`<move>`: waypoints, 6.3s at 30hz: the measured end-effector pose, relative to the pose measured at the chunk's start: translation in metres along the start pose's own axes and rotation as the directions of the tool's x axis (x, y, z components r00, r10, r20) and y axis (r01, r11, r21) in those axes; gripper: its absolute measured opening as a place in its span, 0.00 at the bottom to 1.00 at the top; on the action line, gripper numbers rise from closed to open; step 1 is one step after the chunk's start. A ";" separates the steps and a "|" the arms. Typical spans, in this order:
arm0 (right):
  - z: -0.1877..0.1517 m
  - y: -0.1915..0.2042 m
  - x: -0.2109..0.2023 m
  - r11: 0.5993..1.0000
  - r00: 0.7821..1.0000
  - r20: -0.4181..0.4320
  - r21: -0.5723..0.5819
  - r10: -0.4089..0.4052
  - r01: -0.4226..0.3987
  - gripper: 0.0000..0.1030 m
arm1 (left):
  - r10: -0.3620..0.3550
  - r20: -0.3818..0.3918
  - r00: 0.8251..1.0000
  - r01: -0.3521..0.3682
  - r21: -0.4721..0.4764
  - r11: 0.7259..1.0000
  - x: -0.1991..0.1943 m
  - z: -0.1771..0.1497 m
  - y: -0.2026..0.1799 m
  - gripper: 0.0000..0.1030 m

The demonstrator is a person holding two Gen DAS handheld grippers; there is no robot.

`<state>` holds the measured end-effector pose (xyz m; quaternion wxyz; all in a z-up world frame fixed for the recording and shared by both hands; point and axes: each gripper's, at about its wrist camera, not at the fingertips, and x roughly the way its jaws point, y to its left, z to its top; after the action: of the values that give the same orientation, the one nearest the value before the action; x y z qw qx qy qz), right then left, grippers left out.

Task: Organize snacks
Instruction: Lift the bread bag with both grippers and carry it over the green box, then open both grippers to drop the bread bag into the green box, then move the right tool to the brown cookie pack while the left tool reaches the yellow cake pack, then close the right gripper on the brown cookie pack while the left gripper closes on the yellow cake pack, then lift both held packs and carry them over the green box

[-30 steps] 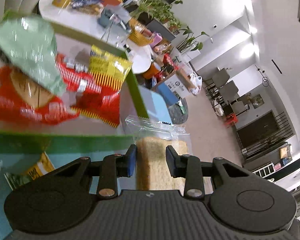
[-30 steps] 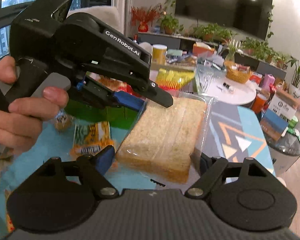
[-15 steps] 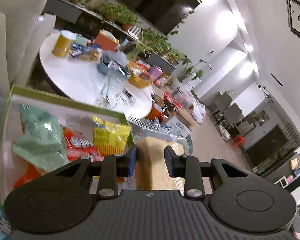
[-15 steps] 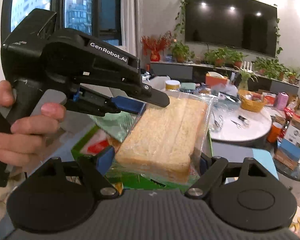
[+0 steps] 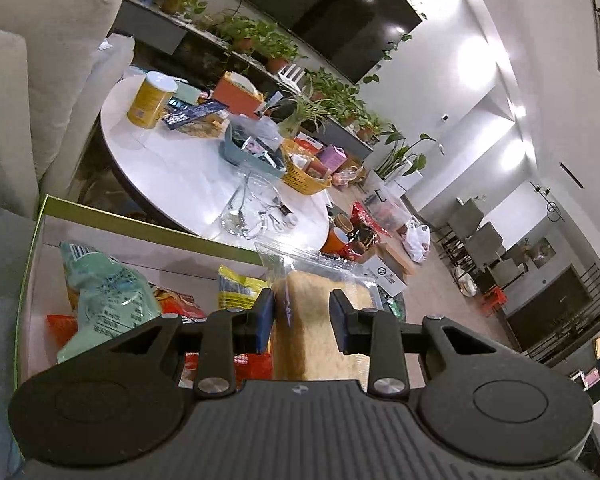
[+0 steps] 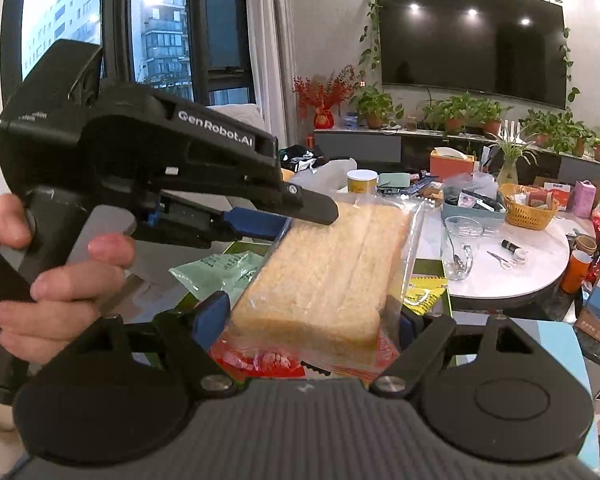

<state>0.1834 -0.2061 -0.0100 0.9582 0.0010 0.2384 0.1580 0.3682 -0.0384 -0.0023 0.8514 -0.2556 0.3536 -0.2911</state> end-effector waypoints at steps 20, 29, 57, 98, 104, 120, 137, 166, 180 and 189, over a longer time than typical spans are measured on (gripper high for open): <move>0.006 0.017 0.019 0.987 0.989 -0.065 -0.091 -0.135 0.129 0.83 | 0.151 0.079 0.985 -0.156 0.058 0.986 0.003 0.008 0.013 0.58; 0.001 0.027 -0.012 0.970 0.982 0.005 -0.157 -0.187 0.185 0.82 | 0.189 0.139 0.972 -0.209 0.142 0.968 -0.022 0.002 -0.001 0.71; -0.016 0.028 -0.064 0.983 0.983 -0.059 -0.061 -0.174 0.171 0.82 | 0.229 0.087 0.970 -0.241 0.168 0.956 -0.086 -0.072 -0.014 0.71; -0.161 0.026 -0.077 0.958 0.922 -0.299 0.070 -0.244 0.277 0.79 | 0.484 -0.051 0.873 -0.472 0.155 0.868 -0.143 -0.294 -0.010 0.71; -0.167 0.032 -0.086 0.957 0.929 -0.276 0.077 -0.249 0.279 0.79 | 0.541 -0.019 0.841 -0.528 0.196 0.826 -0.128 -0.293 -0.016 0.68; -0.166 0.037 -0.096 0.960 0.938 -0.247 0.073 -0.244 0.269 0.65 | 0.529 0.019 0.848 -0.514 0.270 0.814 -0.135 -0.294 -0.028 0.35; -0.172 0.033 -0.097 0.936 0.924 -0.213 0.085 -0.319 0.342 0.91 | 0.499 0.025 0.866 -0.491 0.227 0.841 -0.145 -0.282 -0.015 0.35; -0.114 0.055 -0.121 0.953 0.953 -0.040 0.042 -0.299 0.301 0.89 | 0.439 0.132 0.889 -0.457 0.195 0.868 -0.159 -0.212 -0.014 0.35; -0.080 0.050 -0.095 0.957 0.957 -0.008 0.041 -0.289 0.289 0.89 | 0.414 0.152 0.898 -0.439 0.210 0.874 -0.135 -0.156 -0.014 0.35; -0.058 0.038 -0.065 0.958 0.960 -0.002 0.053 -0.281 0.281 0.89 | 0.354 0.107 0.929 -0.369 0.231 0.900 -0.095 -0.118 -0.013 0.35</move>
<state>0.0911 -0.1938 -0.0293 0.9712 -0.0073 0.2376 0.0140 0.2206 -0.0101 -0.0244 0.9263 -0.0862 0.3291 -0.1617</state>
